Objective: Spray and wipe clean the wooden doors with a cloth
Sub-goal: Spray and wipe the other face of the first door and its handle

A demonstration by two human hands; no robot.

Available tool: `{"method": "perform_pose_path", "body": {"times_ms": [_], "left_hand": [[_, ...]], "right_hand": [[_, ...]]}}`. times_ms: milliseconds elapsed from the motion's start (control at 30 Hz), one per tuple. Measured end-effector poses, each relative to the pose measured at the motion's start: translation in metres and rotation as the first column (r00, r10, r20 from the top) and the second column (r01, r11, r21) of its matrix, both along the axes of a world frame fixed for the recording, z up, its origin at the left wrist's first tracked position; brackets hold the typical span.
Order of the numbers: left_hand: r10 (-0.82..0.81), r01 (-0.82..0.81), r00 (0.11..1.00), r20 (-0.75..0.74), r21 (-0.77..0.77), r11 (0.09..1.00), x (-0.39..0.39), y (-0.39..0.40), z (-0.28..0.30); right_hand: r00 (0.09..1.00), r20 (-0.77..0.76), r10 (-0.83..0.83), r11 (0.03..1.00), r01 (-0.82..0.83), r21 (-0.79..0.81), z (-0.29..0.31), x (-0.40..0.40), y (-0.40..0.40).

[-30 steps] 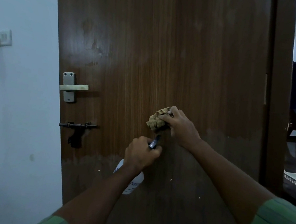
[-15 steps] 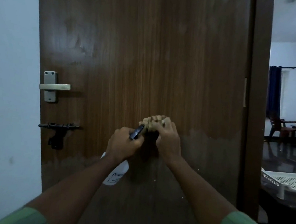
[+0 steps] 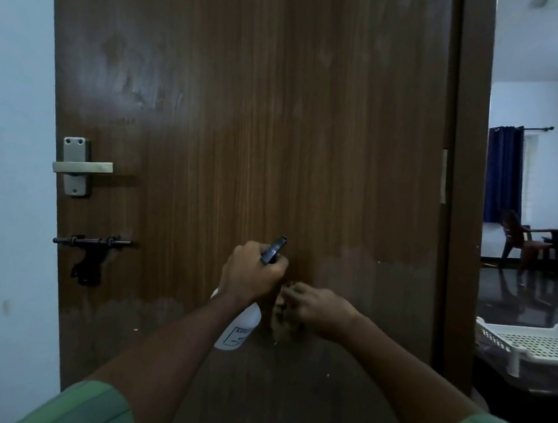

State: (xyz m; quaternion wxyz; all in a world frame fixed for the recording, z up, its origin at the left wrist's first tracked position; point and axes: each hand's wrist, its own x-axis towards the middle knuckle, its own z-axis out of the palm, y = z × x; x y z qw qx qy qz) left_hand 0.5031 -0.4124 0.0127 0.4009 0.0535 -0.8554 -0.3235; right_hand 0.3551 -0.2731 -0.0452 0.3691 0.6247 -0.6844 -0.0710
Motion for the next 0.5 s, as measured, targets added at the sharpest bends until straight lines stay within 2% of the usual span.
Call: {"method": "perform_pose_path", "body": {"times_ms": [33, 67, 100, 133, 200, 233, 267, 300, 333, 367, 400, 433, 467, 500], "left_hand": [[-0.002, 0.002, 1.0, 0.005, 0.005, 1.0, -0.003, 0.005, -0.001], [0.0, 0.0, 1.0, 0.003, 0.01, 1.0, -0.004, 0.006, 0.0], [0.001, -0.001, 1.0, 0.001, 0.01, 1.0, -0.005, 0.008, 0.0], [-0.002, 0.002, 1.0, -0.001, 0.002, 1.0, -0.007, 0.012, 0.0], [-0.003, 0.003, 1.0, 0.007, -0.026, 1.0, -0.01, 0.017, -0.001], [-0.007, 0.008, 1.0, 0.015, -0.032, 0.999, -0.012, 0.02, -0.002], [-0.005, 0.006, 1.0, 0.017, -0.028, 1.0, -0.012, 0.022, -0.003], [0.002, -0.002, 1.0, 0.021, -0.02, 1.0, -0.014, 0.024, -0.004], [0.004, -0.003, 1.0, 0.029, -0.018, 1.0, -0.016, 0.025, -0.005], [-0.007, 0.007, 0.999, 0.039, -0.019, 1.0, -0.018, 0.027, -0.005], [-0.025, 0.026, 0.998, 0.05, -0.024, 0.999, -0.02, 0.028, -0.004], [-0.041, 0.043, 0.998, 0.055, -0.03, 0.999, -0.023, 0.03, -0.004], [-0.054, 0.056, 0.997, 0.054, -0.033, 0.998, -0.025, 0.031, -0.003], [-0.062, 0.064, 0.997, 0.05, -0.037, 0.997, -0.027, 0.031, -0.002]], "right_hand": [[0.997, -0.077, 0.015, 0.994, -0.007, 0.106, 0.005, -0.004, 0.015], [0.996, -0.082, 0.037, 0.998, -0.033, 0.044, 0.015, -0.011, 0.021], [0.998, -0.01, 0.054, 0.99, -0.055, -0.133, 0.029, -0.017, 0.026], [0.996, 0.059, 0.067, 0.935, -0.041, -0.353, 0.041, -0.025, 0.032], [0.958, 0.253, 0.133, 0.665, 0.103, -0.74, 0.054, -0.03, 0.032], [0.941, 0.295, 0.166, 0.566, 0.154, -0.81, 0.05, -0.029, 0.029], [0.942, 0.298, 0.156, 0.565, 0.162, -0.809, 0.041, -0.029, 0.025], [0.957, 0.257, 0.138, 0.663, 0.104, -0.741, 0.026, -0.032, 0.023], [0.978, 0.161, 0.13, 0.802, -0.008, -0.598, 0.009, -0.034, 0.025], [0.99, 0.054, 0.129, 0.919, -0.099, -0.381, -0.005, -0.035, 0.032], [0.993, -0.031, 0.114, 0.978, -0.118, -0.174, -0.01, -0.04, 0.041], [0.991, -0.071, 0.112, 0.992, -0.116, -0.059, -0.004, -0.046, 0.05], [0.991, -0.088, 0.106, 0.993, -0.11, -0.051, 0.009, -0.051, 0.056], [0.993, -0.075, 0.094, 0.986, -0.103, -0.132, 0.023, -0.053, 0.06]]}}
